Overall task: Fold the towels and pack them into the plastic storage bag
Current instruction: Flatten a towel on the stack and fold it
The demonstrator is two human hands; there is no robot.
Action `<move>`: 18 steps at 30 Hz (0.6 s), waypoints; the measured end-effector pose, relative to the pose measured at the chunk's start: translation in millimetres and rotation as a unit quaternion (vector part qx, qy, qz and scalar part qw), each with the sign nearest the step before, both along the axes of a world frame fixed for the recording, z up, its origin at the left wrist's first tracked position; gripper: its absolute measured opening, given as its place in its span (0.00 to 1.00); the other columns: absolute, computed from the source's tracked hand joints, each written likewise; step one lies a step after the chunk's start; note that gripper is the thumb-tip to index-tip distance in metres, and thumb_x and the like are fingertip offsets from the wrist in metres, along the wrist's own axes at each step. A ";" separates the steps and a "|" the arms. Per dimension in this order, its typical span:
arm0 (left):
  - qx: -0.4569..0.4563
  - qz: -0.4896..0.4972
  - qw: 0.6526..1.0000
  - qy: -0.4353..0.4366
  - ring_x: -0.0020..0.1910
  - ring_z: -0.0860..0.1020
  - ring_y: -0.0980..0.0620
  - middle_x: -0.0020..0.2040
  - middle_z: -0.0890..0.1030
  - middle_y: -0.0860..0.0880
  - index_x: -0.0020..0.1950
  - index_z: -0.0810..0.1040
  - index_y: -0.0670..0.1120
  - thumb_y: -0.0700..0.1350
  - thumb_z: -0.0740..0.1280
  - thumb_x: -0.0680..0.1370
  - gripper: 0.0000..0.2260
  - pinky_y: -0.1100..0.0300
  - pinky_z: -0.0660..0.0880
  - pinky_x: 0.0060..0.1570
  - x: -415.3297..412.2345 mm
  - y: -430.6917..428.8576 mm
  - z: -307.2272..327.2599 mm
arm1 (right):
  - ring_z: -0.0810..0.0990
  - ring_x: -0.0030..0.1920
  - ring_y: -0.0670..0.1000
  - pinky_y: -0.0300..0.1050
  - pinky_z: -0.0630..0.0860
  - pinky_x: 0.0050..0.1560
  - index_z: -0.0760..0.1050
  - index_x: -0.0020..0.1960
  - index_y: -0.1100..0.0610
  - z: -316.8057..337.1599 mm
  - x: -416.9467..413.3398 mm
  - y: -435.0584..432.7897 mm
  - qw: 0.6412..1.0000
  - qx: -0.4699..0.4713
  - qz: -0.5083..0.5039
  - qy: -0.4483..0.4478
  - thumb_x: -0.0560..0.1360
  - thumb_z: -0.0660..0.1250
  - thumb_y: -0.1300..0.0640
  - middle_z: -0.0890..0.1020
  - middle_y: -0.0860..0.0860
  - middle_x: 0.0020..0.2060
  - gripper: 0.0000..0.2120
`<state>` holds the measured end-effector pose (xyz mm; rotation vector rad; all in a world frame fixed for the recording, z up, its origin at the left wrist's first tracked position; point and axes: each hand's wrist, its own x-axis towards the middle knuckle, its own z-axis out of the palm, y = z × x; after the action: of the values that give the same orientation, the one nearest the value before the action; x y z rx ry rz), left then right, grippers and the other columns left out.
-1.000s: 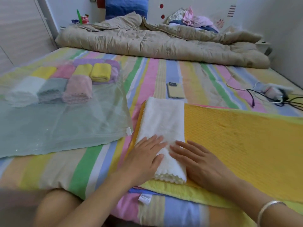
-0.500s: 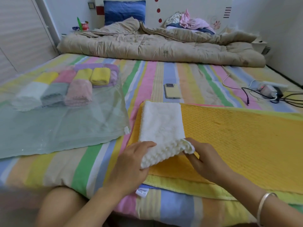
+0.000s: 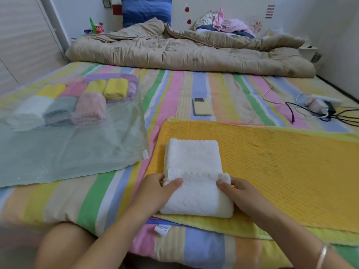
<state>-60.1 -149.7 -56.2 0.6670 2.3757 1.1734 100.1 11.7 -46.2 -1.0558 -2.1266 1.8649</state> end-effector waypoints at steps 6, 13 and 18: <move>0.099 -0.217 0.813 0.531 0.72 0.68 0.49 0.72 0.71 0.50 0.67 0.75 0.47 0.46 0.70 0.75 0.20 0.51 0.66 0.69 12.6 -10.2 14.1 | 0.85 0.43 0.47 0.43 0.80 0.40 0.82 0.51 0.54 4.8 -5.3 5.8 0.998 -0.018 0.012 -0.053 0.79 0.64 0.50 0.86 0.50 0.44 0.11; -0.006 -0.373 0.839 0.395 0.74 0.63 0.59 0.74 0.67 0.57 0.73 0.68 0.53 0.54 0.68 0.72 0.30 0.55 0.62 0.72 -8.9 -12.4 -11.7 | 0.83 0.43 0.44 0.47 0.80 0.41 0.74 0.58 0.49 6.8 0.0 14.2 0.983 0.175 -0.054 -0.003 0.74 0.68 0.43 0.83 0.45 0.48 0.15; 0.011 -0.321 0.903 0.286 0.58 0.78 0.59 0.60 0.80 0.62 0.64 0.74 0.61 0.54 0.65 0.65 0.26 0.58 0.75 0.56 -20.3 4.0 9.3 | 0.61 0.74 0.44 0.45 0.55 0.74 0.66 0.71 0.47 -1.0 7.7 21.1 0.782 0.559 0.254 0.105 0.69 0.66 0.31 0.68 0.40 0.70 0.35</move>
<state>-80.4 -145.6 -46.9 1.8392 2.2391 0.7682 107.8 32.8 -47.2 0.0129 -2.7905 0.4051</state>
